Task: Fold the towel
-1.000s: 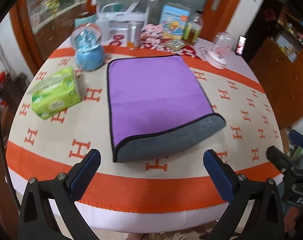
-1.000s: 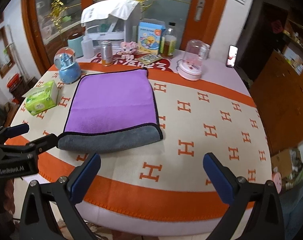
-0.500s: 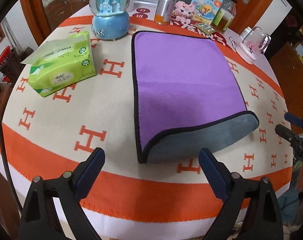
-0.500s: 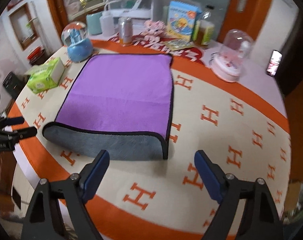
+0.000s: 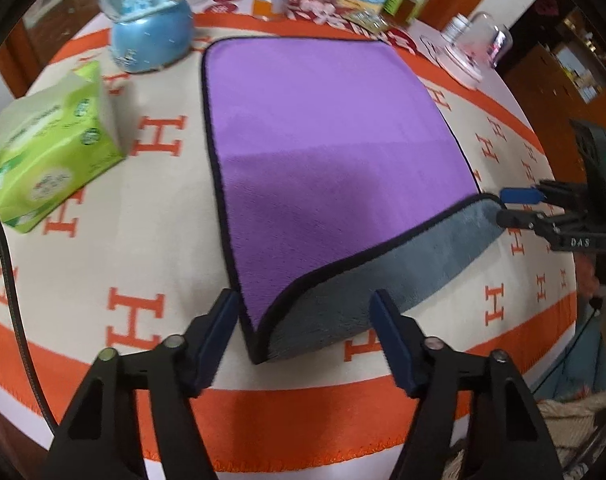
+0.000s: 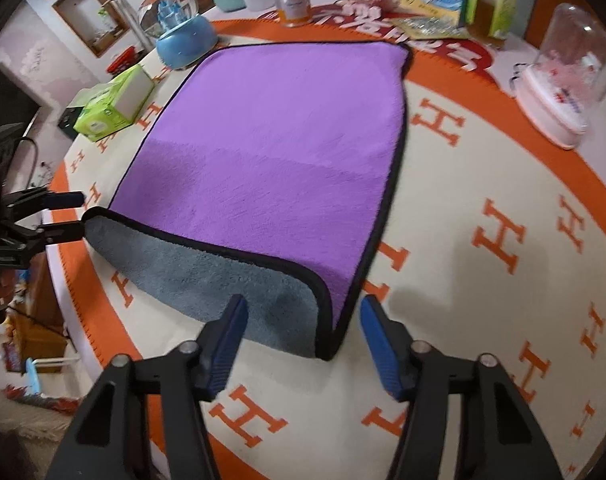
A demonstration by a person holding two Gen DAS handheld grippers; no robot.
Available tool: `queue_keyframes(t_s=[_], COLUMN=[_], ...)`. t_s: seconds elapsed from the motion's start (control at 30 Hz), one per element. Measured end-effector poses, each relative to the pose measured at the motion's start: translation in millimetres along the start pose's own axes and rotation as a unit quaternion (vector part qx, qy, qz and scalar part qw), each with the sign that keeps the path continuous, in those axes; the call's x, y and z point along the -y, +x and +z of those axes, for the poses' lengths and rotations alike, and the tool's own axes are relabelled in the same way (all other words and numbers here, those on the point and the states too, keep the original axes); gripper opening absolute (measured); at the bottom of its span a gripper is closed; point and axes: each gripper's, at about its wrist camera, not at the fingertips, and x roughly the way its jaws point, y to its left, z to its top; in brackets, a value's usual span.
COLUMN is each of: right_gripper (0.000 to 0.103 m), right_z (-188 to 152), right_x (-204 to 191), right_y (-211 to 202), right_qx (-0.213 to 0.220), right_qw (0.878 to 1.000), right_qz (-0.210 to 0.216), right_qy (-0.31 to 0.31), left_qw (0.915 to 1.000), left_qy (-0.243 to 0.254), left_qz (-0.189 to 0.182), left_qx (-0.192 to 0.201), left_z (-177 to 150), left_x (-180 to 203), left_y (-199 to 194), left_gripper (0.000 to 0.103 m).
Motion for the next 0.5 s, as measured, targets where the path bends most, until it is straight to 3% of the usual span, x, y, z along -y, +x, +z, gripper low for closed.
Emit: queue_keyframes(t_s=[0.13, 0.3, 0.5], right_gripper=[0.041, 0.033, 0.03], right_z=[2, 3, 3], right_x=[2, 8, 11], right_y=[8, 15, 18], right_qx=[-0.016, -0.023, -0.023], right_qw=[1.0, 0.999, 0.999], right_qz=[0.011, 0.025, 0.035], right_qy=[-0.006, 0.008, 0.017], left_qw=[0.9998, 0.9996, 0.9991], left_qy=[0.001, -0.001, -0.003], left_qz=[-0.009, -0.012, -0.019], left_qx=[-0.015, -0.025, -0.038], left_z=[4, 6, 5], left_x=[-1, -3, -4], left_y=[9, 12, 18], left_gripper=[0.053, 0.052, 0.047])
